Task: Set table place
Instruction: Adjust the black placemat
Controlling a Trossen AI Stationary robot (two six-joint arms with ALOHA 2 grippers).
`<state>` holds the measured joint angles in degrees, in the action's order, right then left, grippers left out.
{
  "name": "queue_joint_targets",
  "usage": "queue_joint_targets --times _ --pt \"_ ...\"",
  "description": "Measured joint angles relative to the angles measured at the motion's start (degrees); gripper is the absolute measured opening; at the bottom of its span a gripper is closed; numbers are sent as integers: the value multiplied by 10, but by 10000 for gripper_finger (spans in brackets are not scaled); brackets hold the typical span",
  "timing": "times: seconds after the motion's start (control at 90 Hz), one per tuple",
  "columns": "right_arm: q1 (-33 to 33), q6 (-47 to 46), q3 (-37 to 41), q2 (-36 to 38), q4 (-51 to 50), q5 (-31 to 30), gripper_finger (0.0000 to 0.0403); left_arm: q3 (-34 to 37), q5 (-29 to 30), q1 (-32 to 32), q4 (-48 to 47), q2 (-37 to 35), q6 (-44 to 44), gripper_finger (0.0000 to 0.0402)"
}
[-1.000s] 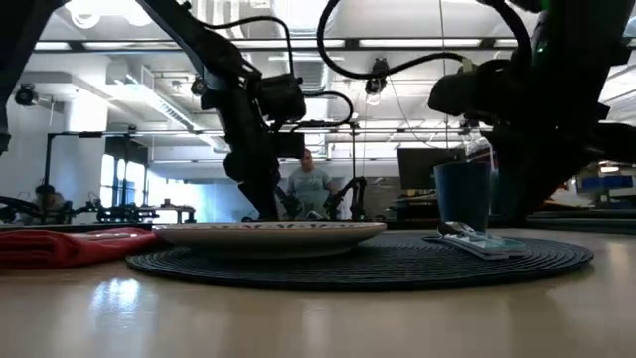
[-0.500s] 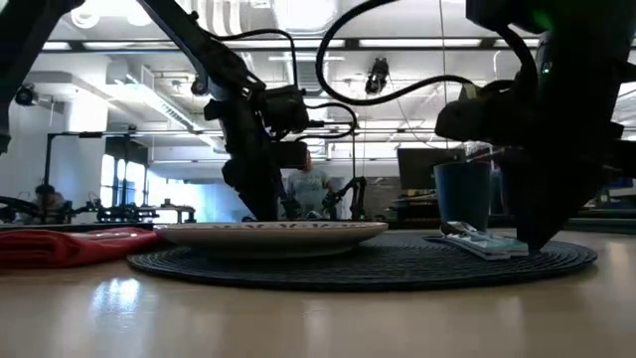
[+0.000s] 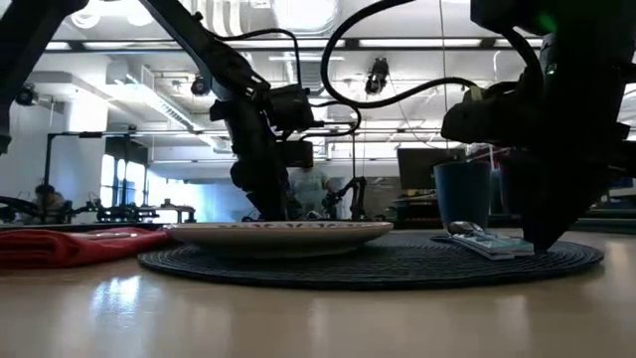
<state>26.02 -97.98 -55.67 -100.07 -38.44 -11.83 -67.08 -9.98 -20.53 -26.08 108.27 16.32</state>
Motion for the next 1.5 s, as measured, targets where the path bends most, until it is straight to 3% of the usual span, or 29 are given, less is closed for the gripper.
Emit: queue_joint_targets --times 0.5,1.078,1.5 --pt "9 -26 9 19 -33 6 0 -4 -14 -4 0 4 2 0" --pt "9 -25 8 17 18 -13 0 9 -20 -6 -32 -1 17 0" --pt "9 -32 7 31 -1 -17 0 6 10 -17 -54 -35 12 0"
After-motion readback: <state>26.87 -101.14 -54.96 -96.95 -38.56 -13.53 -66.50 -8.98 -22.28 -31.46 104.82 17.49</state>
